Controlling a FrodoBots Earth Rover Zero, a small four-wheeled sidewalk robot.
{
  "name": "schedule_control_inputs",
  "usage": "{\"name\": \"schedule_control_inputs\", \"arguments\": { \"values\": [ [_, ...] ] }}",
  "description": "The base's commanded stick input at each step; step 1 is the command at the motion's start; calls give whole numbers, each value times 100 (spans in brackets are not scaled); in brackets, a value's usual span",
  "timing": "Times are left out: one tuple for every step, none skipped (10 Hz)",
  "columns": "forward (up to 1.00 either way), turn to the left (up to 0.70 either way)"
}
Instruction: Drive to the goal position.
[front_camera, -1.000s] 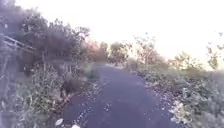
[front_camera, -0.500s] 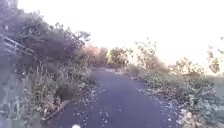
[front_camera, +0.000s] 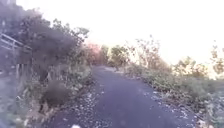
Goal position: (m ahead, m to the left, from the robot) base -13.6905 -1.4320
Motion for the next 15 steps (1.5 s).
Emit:
{"name": "schedule_control_inputs", "arguments": {
  "values": [
    [70, 1],
    [70, 1],
    [70, 1],
    [70, 1],
    [70, 1],
    [70, 1],
    [70, 1],
    [70, 1],
    [70, 1],
    [70, 1],
    [70, 1],
    [70, 1],
    [70, 1],
    [70, 1],
    [70, 1]
  ]
}}
